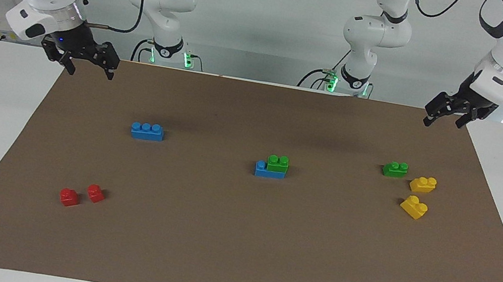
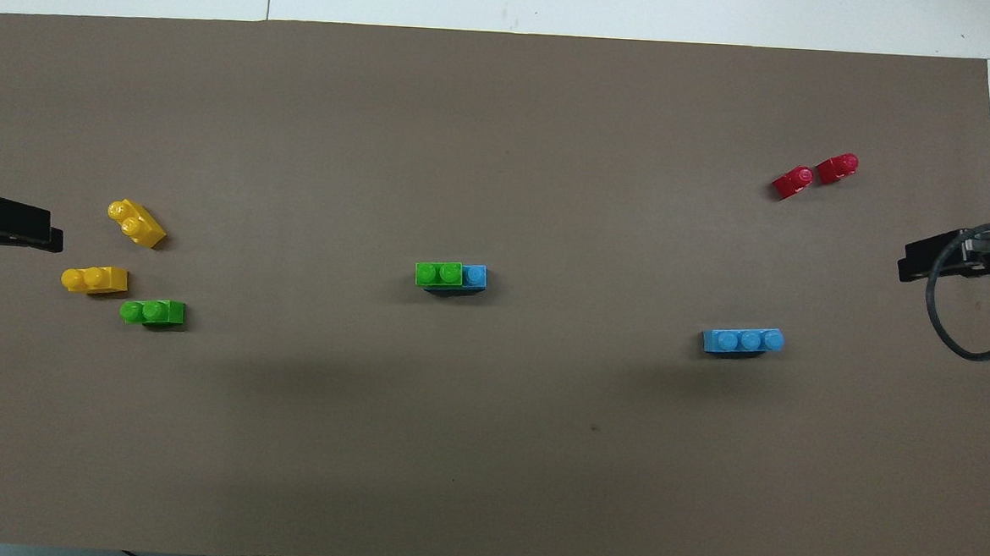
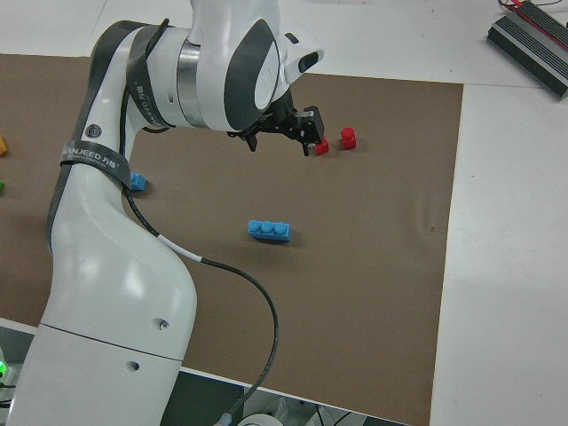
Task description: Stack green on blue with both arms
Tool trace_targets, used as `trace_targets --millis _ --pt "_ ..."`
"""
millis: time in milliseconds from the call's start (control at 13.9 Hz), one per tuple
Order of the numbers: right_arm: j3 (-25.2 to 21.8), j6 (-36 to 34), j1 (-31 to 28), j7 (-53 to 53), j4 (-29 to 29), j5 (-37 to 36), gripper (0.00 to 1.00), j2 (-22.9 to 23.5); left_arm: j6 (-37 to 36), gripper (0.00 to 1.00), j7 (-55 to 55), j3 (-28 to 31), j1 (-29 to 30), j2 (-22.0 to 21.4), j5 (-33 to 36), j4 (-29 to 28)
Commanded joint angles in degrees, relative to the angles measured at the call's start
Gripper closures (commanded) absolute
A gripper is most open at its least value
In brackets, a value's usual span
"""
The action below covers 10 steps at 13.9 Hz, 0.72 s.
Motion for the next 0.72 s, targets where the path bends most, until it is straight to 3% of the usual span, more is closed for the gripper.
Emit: trace_targets --millis 0,649 --pt "0.47 1.14 -0.2 -1.22 -0.28 -0.26 0.0 -1.1 -0.99 0.0 0.89 -0.23 0.21 0.73 1.12 1.59" --pt "4.52 1.23 -5.13 -0.87 -0.2 -0.43 0.0 -1.01 -1.77 0.0 0.45 -0.14 1.09 1.35 0.51 3.77"
